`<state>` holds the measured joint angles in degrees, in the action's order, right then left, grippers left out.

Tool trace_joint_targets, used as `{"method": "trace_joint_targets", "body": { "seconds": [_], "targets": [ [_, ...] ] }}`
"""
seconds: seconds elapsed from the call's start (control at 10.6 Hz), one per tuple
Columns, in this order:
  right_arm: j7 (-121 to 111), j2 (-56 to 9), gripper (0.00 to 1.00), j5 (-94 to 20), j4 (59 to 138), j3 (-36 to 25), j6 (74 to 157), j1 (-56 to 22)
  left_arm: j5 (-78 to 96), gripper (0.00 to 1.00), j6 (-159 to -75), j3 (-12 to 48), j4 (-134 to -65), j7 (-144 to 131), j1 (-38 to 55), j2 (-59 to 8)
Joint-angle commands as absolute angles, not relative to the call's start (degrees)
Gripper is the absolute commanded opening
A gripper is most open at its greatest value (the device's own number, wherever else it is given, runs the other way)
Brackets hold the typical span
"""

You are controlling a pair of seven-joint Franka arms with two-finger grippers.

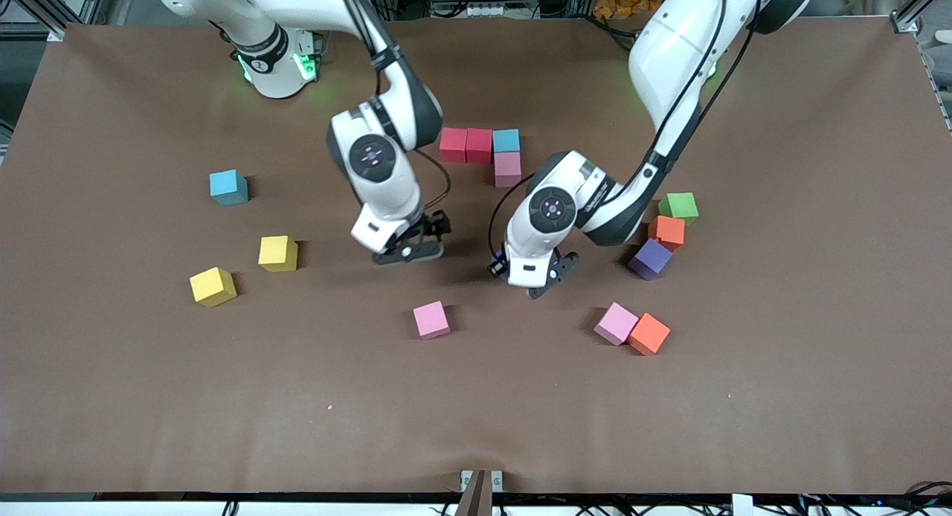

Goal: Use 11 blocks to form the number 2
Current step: 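Place the light pink cube against the teal cube with the right gripper, then grasp the pink cube with the right gripper while the left carries purple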

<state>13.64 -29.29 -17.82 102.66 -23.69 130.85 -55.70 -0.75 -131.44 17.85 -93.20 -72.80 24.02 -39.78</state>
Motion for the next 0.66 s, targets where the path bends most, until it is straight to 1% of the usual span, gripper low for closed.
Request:
{"method": "trace_joint_targets", "body": {
  "seconds": [0.0, 0.28, 0.38, 0.57],
  "targets": [
    [9.6, -33.0, 1.00, -18.7, 97.2, -22.9, 130.3, -51.6, -0.4, 0.17, -131.8, 21.3, -104.4, -64.5, 22.0, -32.8],
    [9.3, -38.7, 1.00, -19.0, 89.4, -21.4, 129.2, -46.6, -1.8, 0.18, -131.8, 24.0, -108.6, -59.5, 22.1, -32.7],
    [9.3, -41.0, 1.00, -19.2, 85.6, -19.3, 128.0, -43.9, -3.7, 0.18, -131.8, 25.0, -109.8, -58.3, 22.1, -33.0],
    [9.5, -44.8, 1.00, -19.9, 80.4, -13.0, 127.7, -38.9, -4.3, 0.19, -131.8, 25.6, -110.8, -57.3, 22.1, -33.1]
  ]
}}
